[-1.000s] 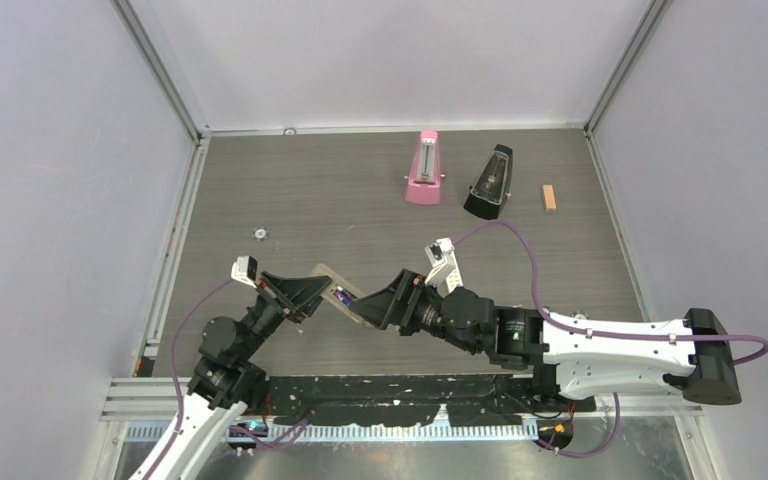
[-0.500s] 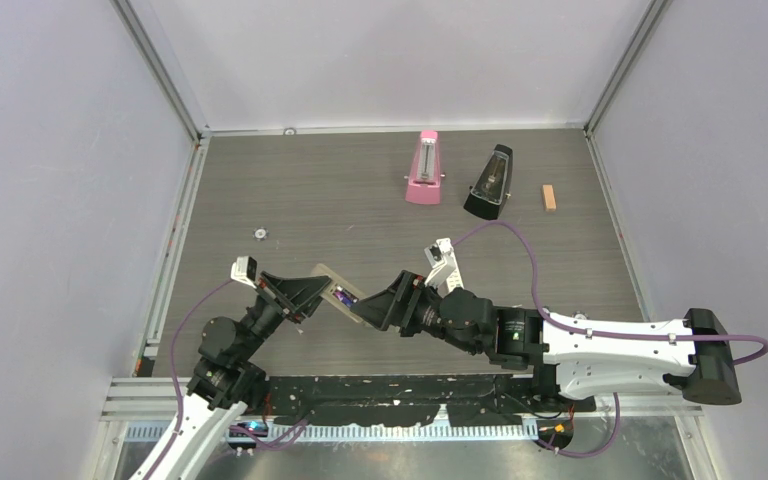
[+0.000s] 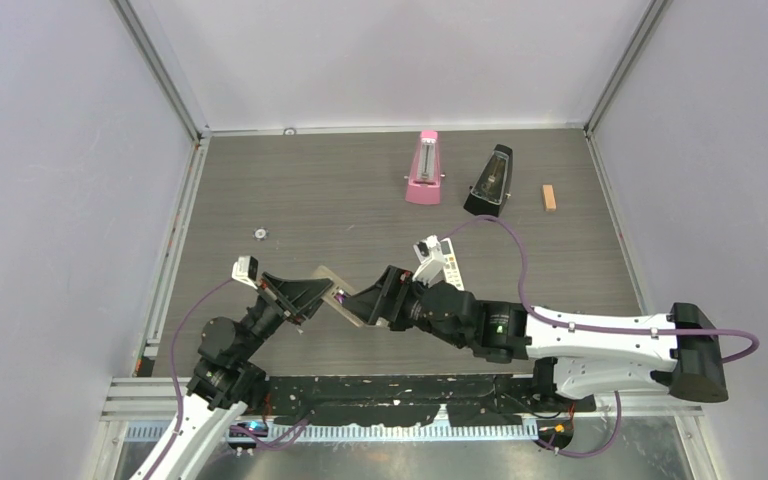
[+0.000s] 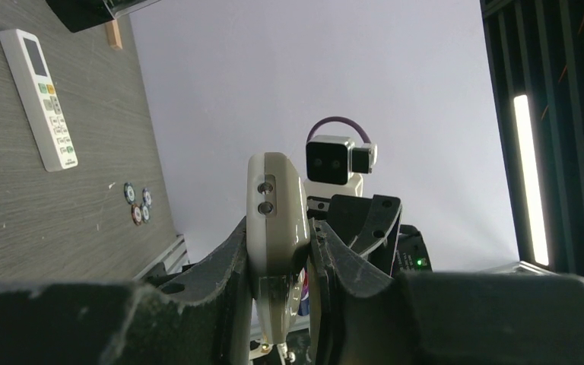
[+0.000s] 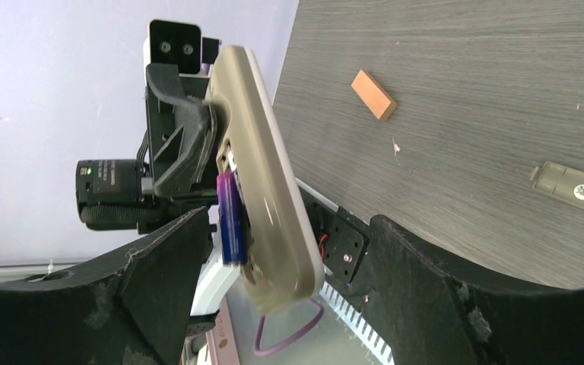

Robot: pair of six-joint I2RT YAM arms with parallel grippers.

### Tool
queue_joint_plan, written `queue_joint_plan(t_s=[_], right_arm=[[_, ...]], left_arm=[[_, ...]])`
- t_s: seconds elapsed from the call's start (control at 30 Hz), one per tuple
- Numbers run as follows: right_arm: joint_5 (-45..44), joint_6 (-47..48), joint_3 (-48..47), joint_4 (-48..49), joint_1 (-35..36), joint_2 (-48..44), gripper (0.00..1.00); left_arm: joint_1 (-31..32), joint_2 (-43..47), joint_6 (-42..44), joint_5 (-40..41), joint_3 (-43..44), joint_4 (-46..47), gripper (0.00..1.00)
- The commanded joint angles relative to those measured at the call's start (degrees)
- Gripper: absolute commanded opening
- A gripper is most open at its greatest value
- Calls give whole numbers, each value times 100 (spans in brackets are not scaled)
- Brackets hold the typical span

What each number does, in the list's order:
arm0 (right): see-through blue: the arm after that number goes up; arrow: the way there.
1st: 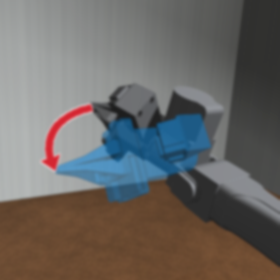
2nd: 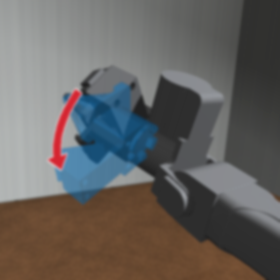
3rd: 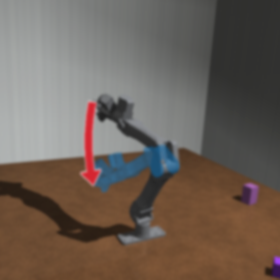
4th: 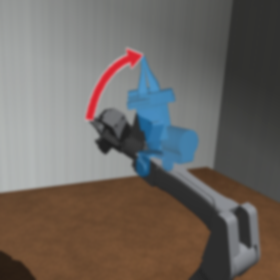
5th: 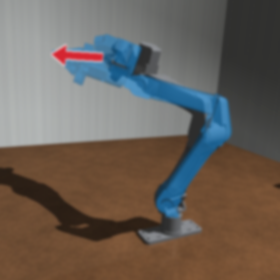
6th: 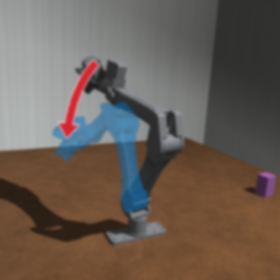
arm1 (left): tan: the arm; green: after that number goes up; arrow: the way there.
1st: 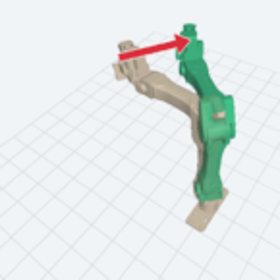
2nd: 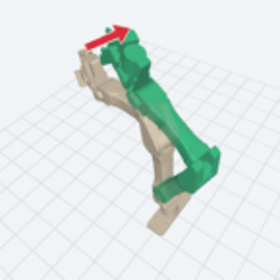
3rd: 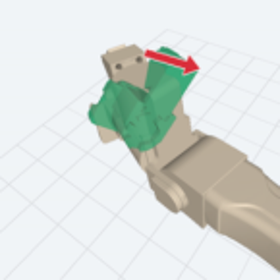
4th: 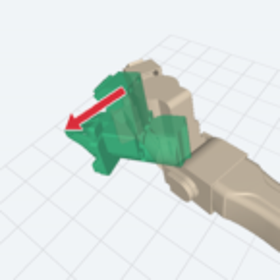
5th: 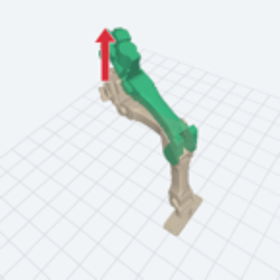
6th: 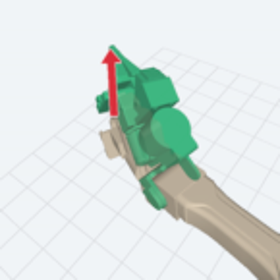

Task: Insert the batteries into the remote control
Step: Load the battery into the remote control.

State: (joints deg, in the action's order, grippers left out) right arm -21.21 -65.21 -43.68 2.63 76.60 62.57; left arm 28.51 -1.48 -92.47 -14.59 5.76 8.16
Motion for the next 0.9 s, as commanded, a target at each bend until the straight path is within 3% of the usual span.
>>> queue_joint_plan(t_s=[0.0, 0.2, 0.53, 0.87], right_arm=[[32, 145, -405, 123, -70, 187, 82], [94, 14, -379, 126, -146, 289, 81], [273, -235, -210, -20, -211, 260, 69], [282, -170, -162, 78, -211, 190, 75]], left_arm=[[4, 77, 140, -178, 225, 260, 0], [4, 80, 164, -210, 219, 293, 0], [5, 77, 174, -185, 211, 343, 0], [5, 84, 108, -157, 212, 325, 0]])
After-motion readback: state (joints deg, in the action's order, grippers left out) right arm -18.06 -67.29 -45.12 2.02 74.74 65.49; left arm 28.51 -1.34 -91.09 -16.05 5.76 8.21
